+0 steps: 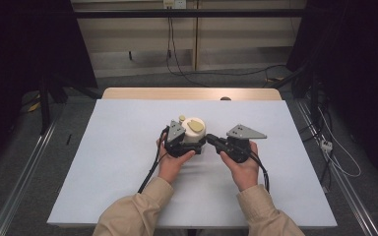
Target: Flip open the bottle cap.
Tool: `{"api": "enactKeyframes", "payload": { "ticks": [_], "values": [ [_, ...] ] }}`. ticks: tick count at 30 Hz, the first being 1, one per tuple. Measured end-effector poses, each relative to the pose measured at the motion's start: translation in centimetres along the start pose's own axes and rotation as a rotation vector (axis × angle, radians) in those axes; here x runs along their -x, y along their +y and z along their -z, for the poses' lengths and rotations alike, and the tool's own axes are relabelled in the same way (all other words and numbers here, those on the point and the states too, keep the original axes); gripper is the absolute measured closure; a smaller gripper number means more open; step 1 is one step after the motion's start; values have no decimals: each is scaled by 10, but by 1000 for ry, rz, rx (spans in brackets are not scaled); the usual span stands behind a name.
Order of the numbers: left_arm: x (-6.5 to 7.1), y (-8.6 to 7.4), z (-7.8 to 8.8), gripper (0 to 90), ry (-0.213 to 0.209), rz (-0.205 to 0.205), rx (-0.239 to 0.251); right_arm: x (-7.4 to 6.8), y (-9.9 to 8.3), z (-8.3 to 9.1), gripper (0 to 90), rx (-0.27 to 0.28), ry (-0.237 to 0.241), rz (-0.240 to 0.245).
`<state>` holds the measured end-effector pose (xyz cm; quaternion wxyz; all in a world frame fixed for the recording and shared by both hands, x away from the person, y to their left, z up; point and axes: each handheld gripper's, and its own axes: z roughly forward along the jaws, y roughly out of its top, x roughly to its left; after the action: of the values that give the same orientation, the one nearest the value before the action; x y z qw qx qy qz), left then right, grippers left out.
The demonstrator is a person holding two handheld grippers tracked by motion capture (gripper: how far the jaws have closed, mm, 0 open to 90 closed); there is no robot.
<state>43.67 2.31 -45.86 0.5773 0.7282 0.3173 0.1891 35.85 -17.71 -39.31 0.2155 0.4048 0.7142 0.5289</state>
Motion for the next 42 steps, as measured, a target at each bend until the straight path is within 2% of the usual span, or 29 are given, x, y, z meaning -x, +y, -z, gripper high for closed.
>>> {"api": "enactKeyframes", "payload": {
  "ticks": [14,31,42],
  "values": [
    [0,1,0,64,-4,-1,-6,1,5,-7,900,-20,11,-11],
    [0,1,0,63,-3,-2,-7,4,3,-17,900,-49,2,-14],
    [0,0,0,63,0,4,-3,3,7,-21,900,-60,-10,17]
  ]
}}
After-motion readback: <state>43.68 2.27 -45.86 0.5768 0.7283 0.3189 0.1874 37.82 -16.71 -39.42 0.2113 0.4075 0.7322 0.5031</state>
